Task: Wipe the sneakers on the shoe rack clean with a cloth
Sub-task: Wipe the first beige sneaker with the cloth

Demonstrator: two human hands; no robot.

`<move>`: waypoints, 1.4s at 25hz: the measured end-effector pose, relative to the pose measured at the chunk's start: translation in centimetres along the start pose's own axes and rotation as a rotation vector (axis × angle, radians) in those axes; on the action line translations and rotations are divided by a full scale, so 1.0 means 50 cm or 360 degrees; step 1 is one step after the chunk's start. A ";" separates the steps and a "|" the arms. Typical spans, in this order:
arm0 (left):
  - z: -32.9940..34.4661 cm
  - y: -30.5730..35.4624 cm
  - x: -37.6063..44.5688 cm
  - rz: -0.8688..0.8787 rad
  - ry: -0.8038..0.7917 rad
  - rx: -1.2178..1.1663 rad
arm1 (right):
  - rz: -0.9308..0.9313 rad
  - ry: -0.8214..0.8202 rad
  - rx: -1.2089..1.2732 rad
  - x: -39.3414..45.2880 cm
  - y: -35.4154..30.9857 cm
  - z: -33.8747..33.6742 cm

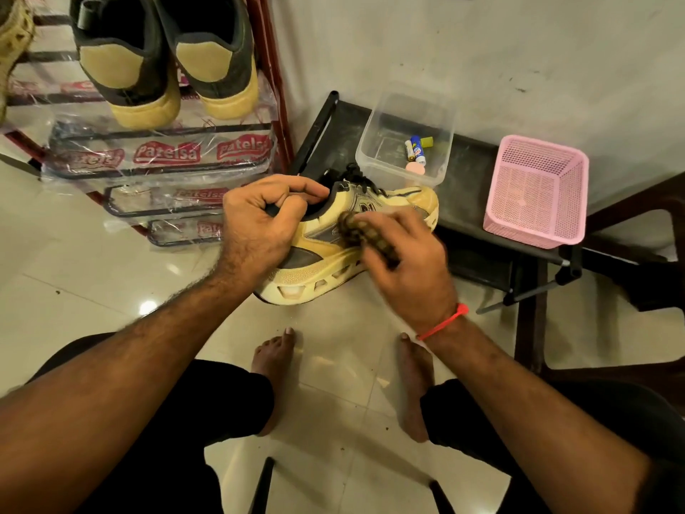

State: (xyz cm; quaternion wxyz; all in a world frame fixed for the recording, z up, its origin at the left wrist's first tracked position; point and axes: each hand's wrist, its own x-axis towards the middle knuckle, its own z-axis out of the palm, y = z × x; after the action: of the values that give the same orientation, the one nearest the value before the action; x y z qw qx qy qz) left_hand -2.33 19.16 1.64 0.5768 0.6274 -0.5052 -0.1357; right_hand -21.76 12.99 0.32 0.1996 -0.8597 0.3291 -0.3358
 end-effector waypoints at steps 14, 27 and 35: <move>-0.046 -0.008 0.014 0.0086 -0.0080 0.0039 | 0.0550 0.0178 -0.0026 0.012 0.091 -0.032; -0.038 0.012 0.008 0.0331 -0.0215 -0.0016 | 0.0681 0.0208 -0.0062 0.023 0.077 -0.042; -0.032 0.013 -0.001 0.0394 -0.0276 -0.0008 | 0.0774 0.0097 -0.0142 0.048 0.120 -0.082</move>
State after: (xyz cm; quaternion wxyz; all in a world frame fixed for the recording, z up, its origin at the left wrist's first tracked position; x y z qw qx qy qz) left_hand -1.44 20.24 2.64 0.5450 0.5447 -0.6263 -0.1185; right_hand -25.91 6.60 0.87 0.2263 -0.7527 0.5468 -0.2887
